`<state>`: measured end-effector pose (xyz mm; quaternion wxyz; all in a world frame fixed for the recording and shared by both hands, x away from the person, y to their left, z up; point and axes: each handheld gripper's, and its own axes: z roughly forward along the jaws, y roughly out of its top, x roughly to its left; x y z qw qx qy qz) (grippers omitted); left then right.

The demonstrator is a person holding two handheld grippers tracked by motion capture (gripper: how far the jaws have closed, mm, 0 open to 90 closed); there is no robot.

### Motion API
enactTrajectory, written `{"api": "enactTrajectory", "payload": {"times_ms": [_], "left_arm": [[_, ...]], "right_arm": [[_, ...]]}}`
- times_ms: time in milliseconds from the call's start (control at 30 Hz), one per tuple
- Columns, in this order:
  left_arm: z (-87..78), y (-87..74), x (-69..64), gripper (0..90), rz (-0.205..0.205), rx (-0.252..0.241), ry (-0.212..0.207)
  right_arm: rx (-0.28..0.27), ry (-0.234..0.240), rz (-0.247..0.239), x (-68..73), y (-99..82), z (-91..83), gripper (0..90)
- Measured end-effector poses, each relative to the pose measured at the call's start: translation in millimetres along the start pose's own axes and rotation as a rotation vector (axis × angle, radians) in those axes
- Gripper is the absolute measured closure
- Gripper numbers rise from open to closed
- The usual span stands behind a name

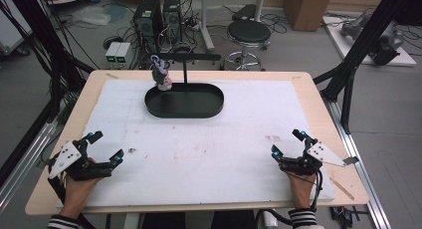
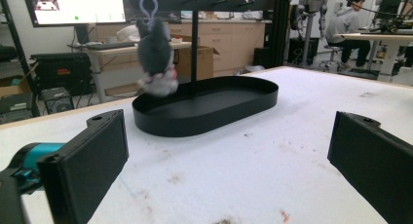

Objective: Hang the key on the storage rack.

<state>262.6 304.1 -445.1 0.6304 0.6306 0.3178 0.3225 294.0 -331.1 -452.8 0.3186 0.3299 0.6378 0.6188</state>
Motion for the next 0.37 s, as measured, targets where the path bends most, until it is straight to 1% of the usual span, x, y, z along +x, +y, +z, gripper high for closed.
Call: {"api": "enactTrajectory", "payload": {"times_ms": [67,100,133,167,233,367], "left_arm": [[-2.0,-6.0,-0.9,1.7,0.004,-0.013,0.005],[-2.8,-8.6,-1.6,1.7,0.014,-0.018,0.009],[-4.5,-8.7,-1.8,1.7,0.021,-0.032,0.012],[-5.0,-9.0,-1.5,1.7,0.017,-0.036,0.012],[-4.8,-9.0,-0.5,1.7,0.006,-0.032,0.012],[-2.9,-8.5,-1.2,1.7,0.008,-0.017,0.014]], "right_arm": [[0.001,0.000,-0.001,0.1,0.0,-0.1,0.5],[0.000,0.000,0.000,-0.1,0.0,0.0,0.4],[0.000,0.000,0.000,-0.1,-0.1,0.0,0.5],[0.000,0.000,0.001,-0.1,-0.1,-0.1,0.5],[0.000,0.002,0.002,-0.2,-0.1,-0.1,0.5],[0.000,0.000,0.000,-0.1,-0.1,0.0,0.5]]}}
